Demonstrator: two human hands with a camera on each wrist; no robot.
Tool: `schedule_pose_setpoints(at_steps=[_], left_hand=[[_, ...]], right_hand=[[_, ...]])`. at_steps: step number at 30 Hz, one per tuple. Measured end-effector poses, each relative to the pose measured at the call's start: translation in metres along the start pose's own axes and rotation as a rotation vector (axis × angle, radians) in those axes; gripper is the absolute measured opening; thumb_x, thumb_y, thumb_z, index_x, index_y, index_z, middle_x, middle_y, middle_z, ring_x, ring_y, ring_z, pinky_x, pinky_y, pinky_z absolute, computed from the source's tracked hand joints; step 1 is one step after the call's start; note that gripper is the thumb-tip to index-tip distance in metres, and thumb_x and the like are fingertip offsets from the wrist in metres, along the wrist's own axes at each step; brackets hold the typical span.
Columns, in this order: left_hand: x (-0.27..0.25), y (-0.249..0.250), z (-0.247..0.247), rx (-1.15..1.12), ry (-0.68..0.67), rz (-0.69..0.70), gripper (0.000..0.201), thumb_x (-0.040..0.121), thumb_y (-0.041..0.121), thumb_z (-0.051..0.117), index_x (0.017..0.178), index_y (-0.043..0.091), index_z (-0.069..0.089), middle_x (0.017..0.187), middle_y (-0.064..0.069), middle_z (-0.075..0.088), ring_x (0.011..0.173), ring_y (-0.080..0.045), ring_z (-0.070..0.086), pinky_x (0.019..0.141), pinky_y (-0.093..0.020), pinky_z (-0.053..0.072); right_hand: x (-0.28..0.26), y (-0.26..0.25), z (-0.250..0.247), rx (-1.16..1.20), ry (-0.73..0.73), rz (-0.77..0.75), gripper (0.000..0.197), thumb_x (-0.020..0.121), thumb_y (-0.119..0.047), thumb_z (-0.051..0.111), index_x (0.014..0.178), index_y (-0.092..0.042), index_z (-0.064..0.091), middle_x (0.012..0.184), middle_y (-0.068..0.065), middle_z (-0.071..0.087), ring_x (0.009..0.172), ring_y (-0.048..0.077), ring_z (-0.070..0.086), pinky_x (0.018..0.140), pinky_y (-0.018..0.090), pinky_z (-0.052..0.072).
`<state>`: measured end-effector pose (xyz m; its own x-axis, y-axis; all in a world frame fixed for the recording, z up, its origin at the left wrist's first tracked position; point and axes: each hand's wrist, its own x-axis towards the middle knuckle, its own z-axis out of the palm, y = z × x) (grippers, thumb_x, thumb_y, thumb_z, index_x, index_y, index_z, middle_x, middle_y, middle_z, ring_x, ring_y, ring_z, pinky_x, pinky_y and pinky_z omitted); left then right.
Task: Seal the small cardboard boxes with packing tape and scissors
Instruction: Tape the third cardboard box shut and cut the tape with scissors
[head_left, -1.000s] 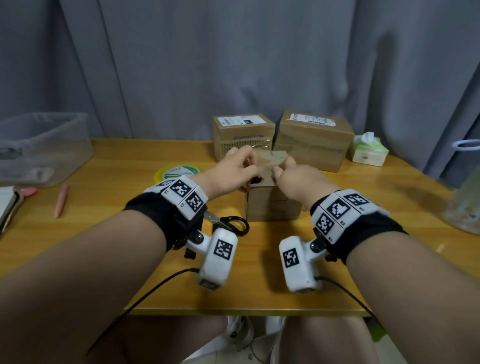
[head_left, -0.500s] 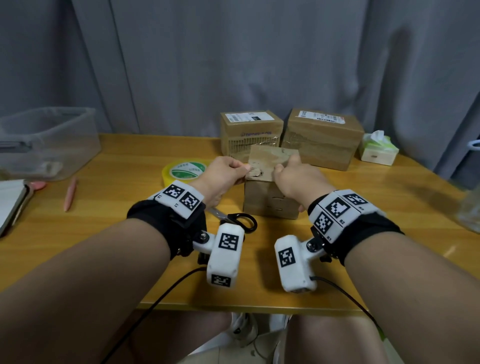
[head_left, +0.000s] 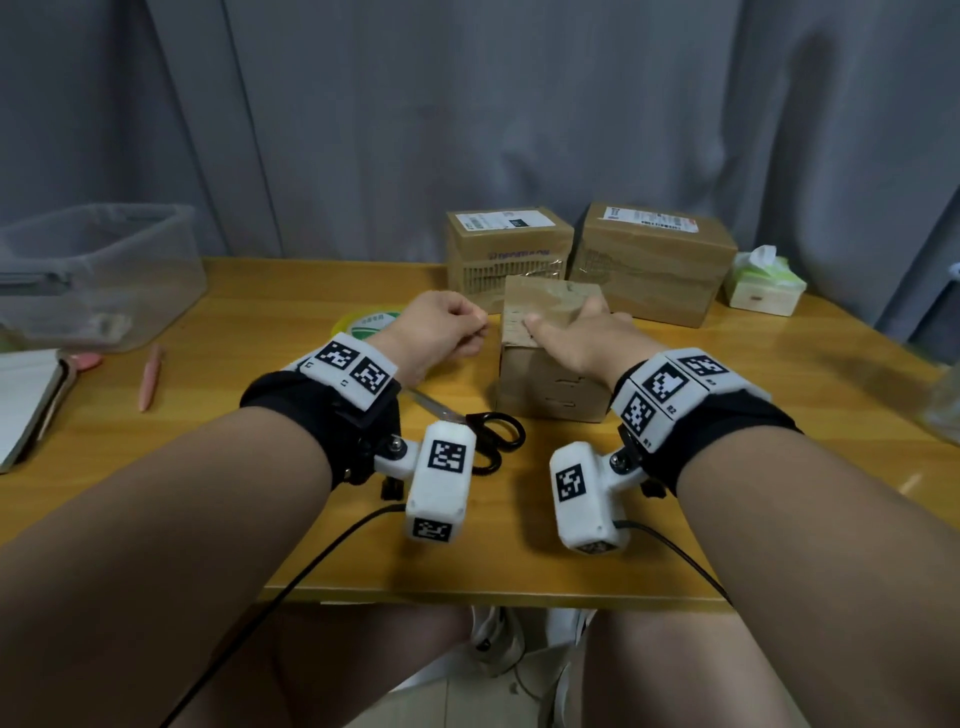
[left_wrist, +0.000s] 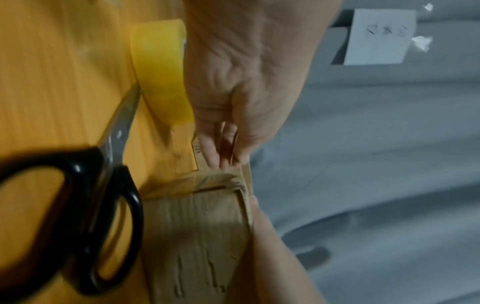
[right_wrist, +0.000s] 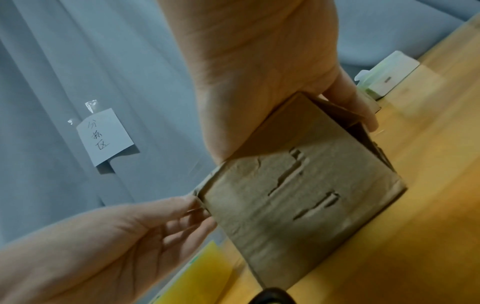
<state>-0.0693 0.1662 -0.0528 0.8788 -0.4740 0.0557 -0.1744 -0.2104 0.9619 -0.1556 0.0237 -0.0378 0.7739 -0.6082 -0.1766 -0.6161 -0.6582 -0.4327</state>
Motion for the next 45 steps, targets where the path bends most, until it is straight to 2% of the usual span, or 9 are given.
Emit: schedule_pose_setpoints(at_steps=[4,8,12,21,24,27,33,38,45], left_hand=[[0.010,-0.012,-0.027,0.922,0.173,0.108,0.038,0.093,0.036,0.055,0.122,0.011,0.056,0.125,-0.012,0.050,0.119,-0.029,0.044,0.101,-0.039,0.035],[0.013,-0.032,-0.038,1.283,0.010,-0.039,0.057,0.092,0.052,0.048,0.128,0.007,0.050,0.127,-0.013,0.054,0.119,-0.031,0.048,0.102,-0.040,0.038],[0.015,-0.043,-0.044,1.234,0.052,-0.015,0.048,0.094,0.040,0.050,0.129,0.007,0.050,0.128,-0.011,0.057,0.122,-0.028,0.049,0.109,-0.038,0.031],[0.003,-0.017,-0.060,0.624,0.242,0.160,0.045,0.095,0.028,0.054,0.132,0.002,0.046,0.125,-0.016,0.055,0.115,-0.030,0.052,0.092,-0.034,0.041],[-0.008,0.003,-0.066,0.341,0.291,0.220,0.018,0.093,0.024,0.053,0.100,0.008,0.058,0.091,-0.005,0.055,0.086,-0.021,0.050,0.068,-0.030,0.037],[-0.024,0.022,-0.075,0.186,0.279,0.285,0.020,0.080,0.030,0.049,0.065,0.017,0.047,0.064,0.003,0.039,0.061,-0.012,0.038,0.053,-0.025,0.028],[-0.034,0.031,-0.071,0.287,0.162,0.355,0.026,0.079,0.033,0.045,0.064,0.013,0.050,0.061,0.001,0.041,0.059,-0.013,0.040,0.056,-0.029,0.031],[-0.034,0.032,-0.066,0.410,0.140,0.366,0.041,0.075,0.042,0.044,0.076,0.003,0.059,0.067,-0.006,0.050,0.064,-0.019,0.048,0.058,-0.029,0.038],[-0.032,0.029,-0.067,0.428,0.138,0.378,0.039,0.088,0.040,0.054,0.085,0.003,0.064,0.074,-0.009,0.061,0.073,-0.025,0.061,0.066,-0.038,0.051]], right_hand=[[-0.002,-0.003,0.002,-0.049,0.032,-0.012,0.077,0.090,-0.070,0.023,0.151,-0.024,0.010,0.152,0.015,0.021,0.133,0.038,0.036,0.100,0.048,0.037],[-0.005,-0.003,0.001,-0.118,0.028,-0.008,0.094,0.078,-0.085,0.012,0.152,-0.027,0.009,0.156,0.015,0.017,0.140,0.038,0.025,0.108,0.055,0.031],[-0.008,-0.018,-0.001,-0.307,0.023,0.021,0.120,0.065,-0.095,0.009,0.153,-0.014,0.004,0.159,0.021,-0.004,0.146,0.039,-0.004,0.113,0.065,0.002],[-0.013,-0.019,0.002,-0.145,0.033,0.015,0.091,0.092,-0.068,0.026,0.152,-0.003,0.002,0.157,0.021,0.008,0.144,0.038,0.011,0.116,0.050,0.019],[-0.010,-0.014,0.001,-0.092,0.088,-0.019,0.083,0.093,-0.067,0.016,0.152,-0.009,0.015,0.158,0.018,0.012,0.145,0.036,0.013,0.116,0.056,0.011],[-0.013,-0.017,-0.011,0.133,0.314,-0.357,0.068,0.096,-0.059,0.028,0.142,-0.010,0.042,0.149,0.013,0.037,0.139,0.029,0.030,0.115,0.047,0.020],[-0.033,-0.045,-0.021,0.650,0.010,-0.512,0.088,0.082,-0.069,0.048,0.122,0.009,0.055,0.120,0.022,0.062,0.109,0.031,0.059,0.102,0.044,0.043],[-0.034,-0.052,-0.022,0.758,-0.056,-0.513,0.028,0.082,-0.035,0.073,0.085,-0.009,0.065,0.080,0.005,0.059,0.073,0.011,0.053,0.062,0.019,0.048],[-0.039,-0.059,-0.032,0.649,-0.078,-0.539,0.017,0.082,-0.020,0.075,0.079,-0.007,0.064,0.066,0.002,0.060,0.057,0.008,0.054,0.048,0.013,0.047]])
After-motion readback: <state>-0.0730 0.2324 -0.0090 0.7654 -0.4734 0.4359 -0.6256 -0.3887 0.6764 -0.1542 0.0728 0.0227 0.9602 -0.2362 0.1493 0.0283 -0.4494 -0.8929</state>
